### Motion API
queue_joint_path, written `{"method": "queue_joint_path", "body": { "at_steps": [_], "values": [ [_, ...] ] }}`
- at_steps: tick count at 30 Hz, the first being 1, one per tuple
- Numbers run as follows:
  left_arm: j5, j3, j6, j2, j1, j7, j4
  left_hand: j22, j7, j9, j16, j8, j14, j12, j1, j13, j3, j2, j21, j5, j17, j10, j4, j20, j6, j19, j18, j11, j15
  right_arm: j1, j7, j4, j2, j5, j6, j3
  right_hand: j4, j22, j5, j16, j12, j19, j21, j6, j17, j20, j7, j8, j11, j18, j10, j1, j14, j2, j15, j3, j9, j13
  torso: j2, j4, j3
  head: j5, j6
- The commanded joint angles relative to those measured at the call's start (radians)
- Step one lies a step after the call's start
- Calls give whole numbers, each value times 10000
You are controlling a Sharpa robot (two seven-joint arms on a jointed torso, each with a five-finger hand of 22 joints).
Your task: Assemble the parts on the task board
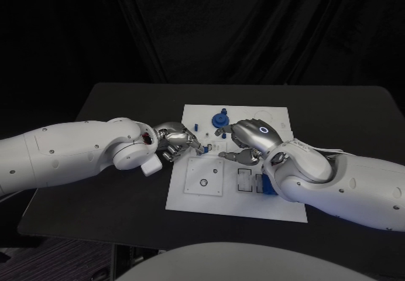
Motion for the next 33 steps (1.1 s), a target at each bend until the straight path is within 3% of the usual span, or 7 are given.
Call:
{"method": "queue_joint_path", "body": {
  "at_steps": [1, 5, 8, 13, 17, 22, 33],
  "values": [
    [-601, 6, -599, 9, -20, 26, 53, 2311, -437, 64, 26, -7, 1040, 27, 68, 2617, 1762, -67, 77, 146, 2634, 1040, 835, 20, 523, 565, -201, -60, -69, 139, -155, 381, -342, -18, 20, -13, 71, 1796, -17, 25, 28, -50, -66, 92, 2634, 39, 19, 72, 38, 83, 1042, 102, 1051, 18, 41, 4, -22, 2630, -1, -2, 7, 4, 1],
    [-1388, 8, -930, -16, 22, -262, 154, 2389, -470, 177, 26, 75, 1040, 27, 63, 2617, 1746, -150, 327, 557, 2634, 1040, 997, 8, 546, 682, -261, -84, -88, 384, -220, 977, -1003, -18, 75, -77, 89, 1791, -10, 25, 28, -58, -84, 138, 2634, 45, 27, 89, 50, 86, 1042, 125, 1051, 38, 51, 10, -39, 2630, -33, -26, 12, 45, 1],
    [-2245, 9, -801, 66, 240, -799, 143, 2479, -504, 311, 26, 169, 1040, 27, 119, 2617, 1679, -283, 580, 1089, 2634, 1040, 1256, -10, 556, 822, -330, -110, -112, 543, -269, 1312, -1432, -18, 59, -106, 128, 1777, -1, 25, 28, -80, -137, 343, 2634, 68, 31, 172, 83, 95, 1042, 193, 1051, 116, 80, 47, -73, 2630, -68, -65, 42, 83, 1],
    [-3154, 9, 374, 423, 798, -2024, -97, 2538, -620, 782, 26, 402, 1040, 27, 823, 2617, 773, -691, 760, 3320, 2634, 1040, 2261, -75, 498, 907, -377, -208, -199, 671, -375, 1633, -1950, 65, 53, -124, 135, 1776, 88, 25, 28, -79, -146, 520, 2634, 88, 27, 229, 106, 95, 1042, 286, 1051, 190, 97, 105, -119, 2630, -132, -131, 103, 134, 1],
    [-3456, 10, 1708, 814, 1196, -3031, -422, 2476, -575, 897, 26, 311, 1040, 27, 1271, 2617, 416, -732, 645, 3456, 2634, 1040, 2624, -81, 410, 790, -330, -194, -191, 762, -410, 1727, -2175, 236, 104, -130, 134, 1773, 123, 25, 28, -82, -160, 598, 2634, 97, 26, 255, 128, 97, 1042, 318, 1051, 208, 112, 124, -134, 2630, -182, -192, 158, 162, 1],
    [-3587, 10, 2871, 1387, 1455, -3806, -968, 2450, -569, 939, 26, 257, 1040, 27, 1448, 2617, 306, -702, 597, 3442, 2634, 1040, 2725, -74, 391, 740, -311, -187, -186, 851, -397, 1729, -2308, 383, 161, -133, 145, 1760, 156, 25, 28, -97, -204, 722, 2634, 115, 30, 297, 154, 106, 1042, 350, 1051, 237, 134, 151, -153, 2630, -239, -227, 200, 42, 1],
    [-3649, 10, 4135, 2521, 1588, -4408, -1946, 2556, -592, 1012, 26, 181, 1040, 27, 1653, 2617, 272, -703, 804, 3347, 2634, 1040, 2663, -82, 489, 930, -390, -210, -203, 890, -413, 1711, -2490, 734, 377, -134, 154, 1714, 302, 25, 28, -155, -364, 1075, 2634, 161, 41, 405, 211, 139, 1042, 479, 1051, 353, 182, 279, -206, 2630, -317, -360, 332, 84, 1]
  ]
}}
